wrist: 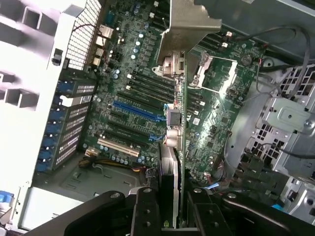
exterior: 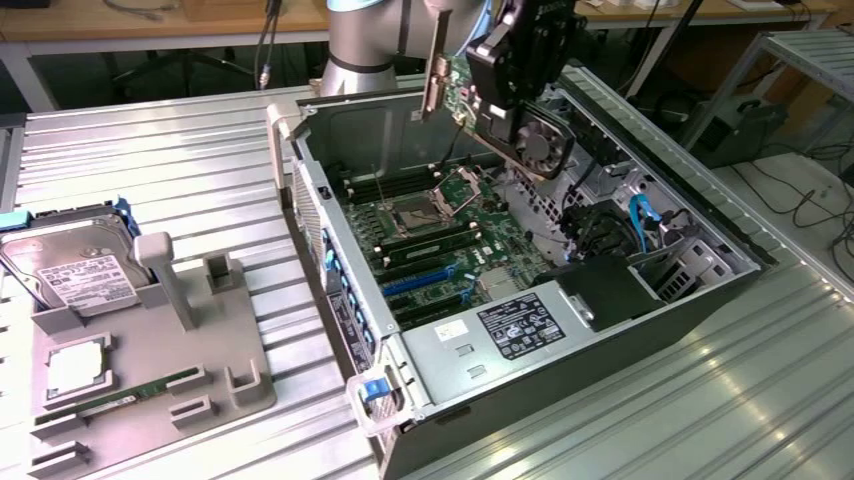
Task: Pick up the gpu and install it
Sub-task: 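Insert the gpu into the slot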
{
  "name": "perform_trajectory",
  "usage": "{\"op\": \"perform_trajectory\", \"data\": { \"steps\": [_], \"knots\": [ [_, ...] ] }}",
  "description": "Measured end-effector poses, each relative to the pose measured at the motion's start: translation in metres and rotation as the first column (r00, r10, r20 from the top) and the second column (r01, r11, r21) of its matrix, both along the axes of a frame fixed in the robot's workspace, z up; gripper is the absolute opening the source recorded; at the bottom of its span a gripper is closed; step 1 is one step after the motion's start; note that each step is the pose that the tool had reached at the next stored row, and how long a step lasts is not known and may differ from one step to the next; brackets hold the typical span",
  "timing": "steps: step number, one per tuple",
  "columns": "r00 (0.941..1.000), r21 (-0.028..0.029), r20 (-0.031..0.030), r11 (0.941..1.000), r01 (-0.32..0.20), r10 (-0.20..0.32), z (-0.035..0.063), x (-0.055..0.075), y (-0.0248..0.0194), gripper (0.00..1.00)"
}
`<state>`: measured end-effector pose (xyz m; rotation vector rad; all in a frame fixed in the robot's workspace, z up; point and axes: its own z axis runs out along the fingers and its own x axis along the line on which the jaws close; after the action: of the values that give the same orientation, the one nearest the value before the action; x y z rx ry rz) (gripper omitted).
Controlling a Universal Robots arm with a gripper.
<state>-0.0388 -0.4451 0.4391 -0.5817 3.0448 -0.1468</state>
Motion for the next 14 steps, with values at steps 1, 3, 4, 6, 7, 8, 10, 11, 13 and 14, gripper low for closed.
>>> {"op": "perform_trajectory", "data": {
  "steps": [1,3,4,6,7,8,10,11,13,14],
  "knots": [
    [0.9999,0.0,0.0,0.9999,-0.011,0.011,0.0,0.0,0.0,0.27],
    [0.9995,0.0,0.0,0.9995,-0.033,0.033,0.0,0.0,-0.0001,0.27],
    [0.9991,0.0,0.0,0.9991,-0.043,0.043,0.0,0.0,-0.0001,0.27],
    [0.9974,0.0,0.0,0.9974,-0.072,0.072,0.0,0.0,-0.0002,0.27],
    [0.9964,0.0,0.0,0.9964,-0.085,0.085,0.0,0.0,-0.0002,0.27],
    [0.9954,0.0,0.0,0.9954,-0.096,0.096,0.0,0.0,-0.0003,0.27],
    [0.9929,0.0,0.0,0.9929,-0.119,0.119,0.0,0.0,-0.0003,0.27],
    [0.9906,0.0001,0.0,0.9906,-0.136,0.136,0.0,0.0,-0.0003,0.27],
    [0.9871,0.0,0.0001,0.9871,-0.16,0.16,0.0,0.0,-0.0004,0.27],
    [0.9848,0.0,0.0,0.9848,-0.174,0.174,0.0,0.0,-0.0004,0.27]
  ]
}}
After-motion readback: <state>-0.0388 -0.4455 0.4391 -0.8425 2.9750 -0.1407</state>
